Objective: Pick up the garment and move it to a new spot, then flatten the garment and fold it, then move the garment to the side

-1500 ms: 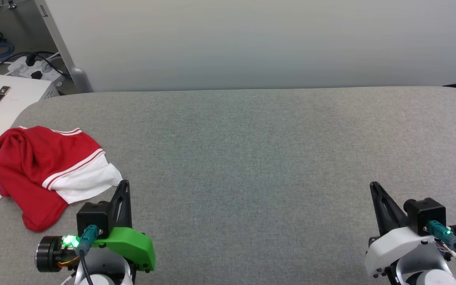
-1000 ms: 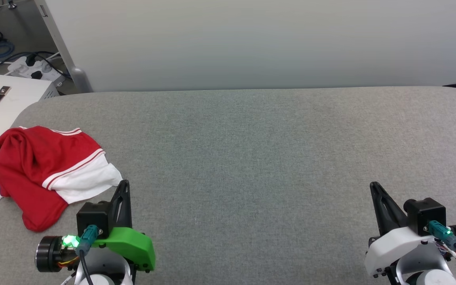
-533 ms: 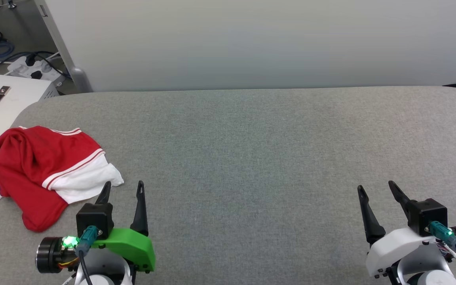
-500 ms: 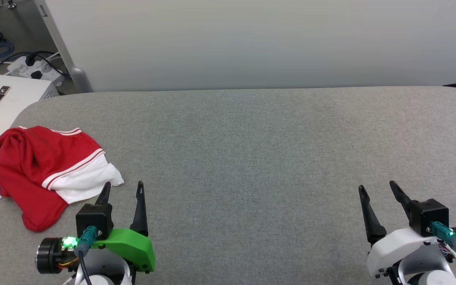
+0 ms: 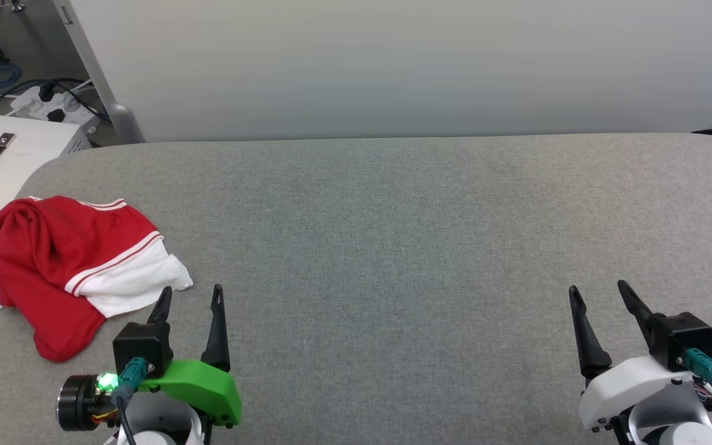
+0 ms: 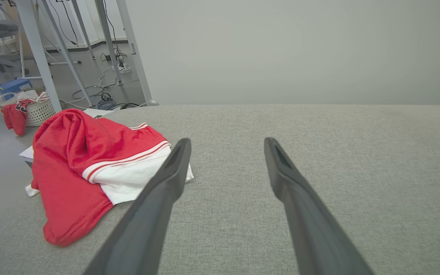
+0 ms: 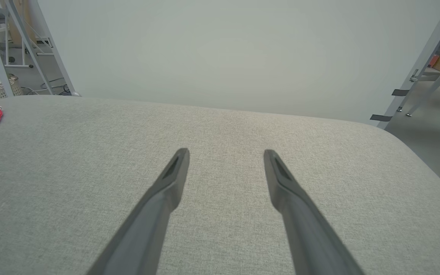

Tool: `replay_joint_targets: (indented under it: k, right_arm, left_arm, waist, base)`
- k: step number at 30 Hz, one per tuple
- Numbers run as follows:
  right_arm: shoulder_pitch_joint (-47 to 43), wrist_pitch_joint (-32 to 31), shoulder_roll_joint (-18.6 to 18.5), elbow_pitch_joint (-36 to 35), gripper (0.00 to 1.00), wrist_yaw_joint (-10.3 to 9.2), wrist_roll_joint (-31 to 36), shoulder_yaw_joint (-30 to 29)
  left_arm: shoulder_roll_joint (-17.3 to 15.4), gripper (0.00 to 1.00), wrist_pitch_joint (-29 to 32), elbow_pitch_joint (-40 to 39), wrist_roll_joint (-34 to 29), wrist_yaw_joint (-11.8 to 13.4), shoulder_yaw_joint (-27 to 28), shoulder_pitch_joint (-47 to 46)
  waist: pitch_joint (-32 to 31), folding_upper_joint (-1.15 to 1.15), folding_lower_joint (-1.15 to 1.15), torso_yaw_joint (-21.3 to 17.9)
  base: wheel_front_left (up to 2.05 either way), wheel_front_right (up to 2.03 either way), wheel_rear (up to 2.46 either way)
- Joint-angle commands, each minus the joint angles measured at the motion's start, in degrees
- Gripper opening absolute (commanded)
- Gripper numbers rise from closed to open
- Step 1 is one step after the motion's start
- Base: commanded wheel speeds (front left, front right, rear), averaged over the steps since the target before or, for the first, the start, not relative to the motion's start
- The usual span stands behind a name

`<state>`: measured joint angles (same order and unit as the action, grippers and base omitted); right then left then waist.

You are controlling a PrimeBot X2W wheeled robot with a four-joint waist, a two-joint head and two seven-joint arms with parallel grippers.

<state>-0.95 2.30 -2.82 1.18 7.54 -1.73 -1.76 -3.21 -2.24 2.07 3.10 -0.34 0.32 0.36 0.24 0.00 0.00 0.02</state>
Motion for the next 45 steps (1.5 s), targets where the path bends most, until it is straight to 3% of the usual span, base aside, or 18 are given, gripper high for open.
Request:
replay_joint_targets:
  k: [1, 14, 45]
  right_arm:
    - [0.41, 0.67, -0.03, -0.09, 1.00, -0.01, -0.34, -0.25]
    - [0.67, 2.20, -0.03, 0.39, 1.00, -0.02, -3.11, -0.76]
    - [1.02, 5.83, -0.04, 2.32, 1.00, -0.03, -2.73, -2.81]
  left_arm:
    - [0.07, 1.00, -0.58, 0.45, 0.79, -0.38, 0.16, -0.23]
    - [0.11, 1.00, -2.13, 0.80, 3.05, -1.20, 0.16, -0.19]
    - [0.19, 1.00, -5.81, 4.72, 5.87, -1.65, 0.19, -0.41]
  waist:
    - [0.00, 0.00, 0.00, 0.01]
    - [0.16, 0.00, 0.00, 0.06]
    - [0.41, 0.00, 0.00, 0.32]
  base:
    - [0.00, 0.00, 0.00]
    - [0.00, 0.00, 0.00]
    - [0.00, 0.00, 0.00]
